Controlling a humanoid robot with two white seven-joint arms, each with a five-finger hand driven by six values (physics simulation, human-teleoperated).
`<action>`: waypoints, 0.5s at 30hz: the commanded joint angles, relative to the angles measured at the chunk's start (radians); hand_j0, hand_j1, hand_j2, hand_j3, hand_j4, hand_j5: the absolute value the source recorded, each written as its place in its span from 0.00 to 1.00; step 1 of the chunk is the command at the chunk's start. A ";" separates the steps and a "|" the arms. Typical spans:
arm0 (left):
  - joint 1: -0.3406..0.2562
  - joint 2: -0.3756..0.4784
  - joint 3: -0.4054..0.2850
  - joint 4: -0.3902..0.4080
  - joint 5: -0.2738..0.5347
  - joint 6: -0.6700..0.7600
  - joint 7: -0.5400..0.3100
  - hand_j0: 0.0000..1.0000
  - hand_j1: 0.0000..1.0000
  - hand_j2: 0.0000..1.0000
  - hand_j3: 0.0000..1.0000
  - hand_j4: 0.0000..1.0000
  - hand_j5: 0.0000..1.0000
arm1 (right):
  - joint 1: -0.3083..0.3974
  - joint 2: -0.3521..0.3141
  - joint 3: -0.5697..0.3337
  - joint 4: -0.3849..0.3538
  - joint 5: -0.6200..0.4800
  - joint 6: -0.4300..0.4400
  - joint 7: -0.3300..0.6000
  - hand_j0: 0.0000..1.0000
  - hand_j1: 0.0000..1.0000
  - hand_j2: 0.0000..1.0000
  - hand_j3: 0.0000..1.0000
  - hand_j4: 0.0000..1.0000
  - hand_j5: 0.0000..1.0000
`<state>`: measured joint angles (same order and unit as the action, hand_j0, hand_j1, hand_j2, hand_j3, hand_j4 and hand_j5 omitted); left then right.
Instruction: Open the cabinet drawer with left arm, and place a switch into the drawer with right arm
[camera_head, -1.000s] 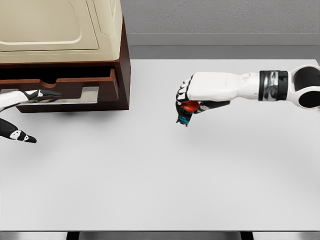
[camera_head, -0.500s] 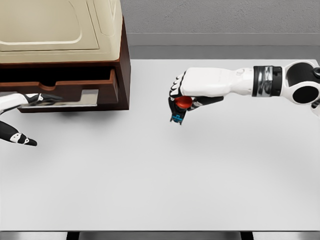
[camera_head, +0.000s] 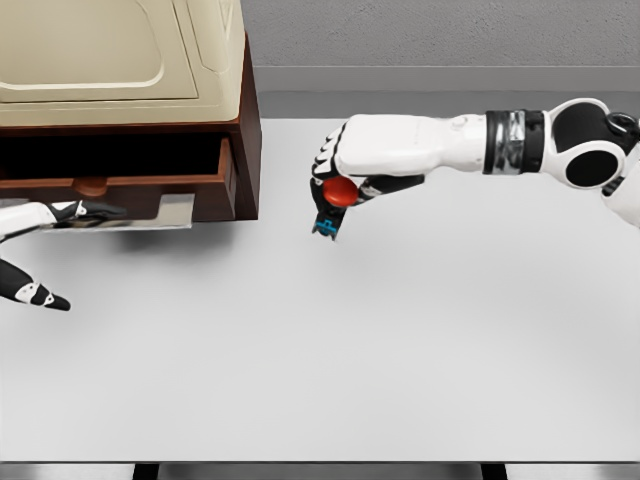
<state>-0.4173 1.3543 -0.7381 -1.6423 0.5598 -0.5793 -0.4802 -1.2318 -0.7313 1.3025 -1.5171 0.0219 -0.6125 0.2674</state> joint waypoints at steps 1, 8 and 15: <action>0.000 0.005 -0.018 -0.017 -0.049 -0.032 0.002 1.00 1.00 1.00 1.00 1.00 1.00 | 0.000 0.012 -0.002 0.000 -0.016 0.002 0.000 0.43 0.43 0.43 0.43 0.43 0.43; 0.003 0.029 -0.018 -0.039 -0.046 -0.032 0.003 1.00 1.00 1.00 1.00 1.00 1.00 | -0.028 0.038 0.001 0.032 -0.033 0.002 0.001 0.43 0.43 0.43 0.43 0.43 0.43; 0.017 0.046 -0.018 -0.071 -0.035 -0.032 0.003 1.00 1.00 1.00 1.00 1.00 1.00 | -0.060 0.075 0.004 0.043 -0.034 0.002 0.001 0.43 0.43 0.43 0.43 0.43 0.43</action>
<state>-0.4005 1.4018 -0.7370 -1.6934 0.5336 -0.5810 -0.4789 -1.2916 -0.6680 1.3073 -1.4776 -0.0038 -0.6125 0.2688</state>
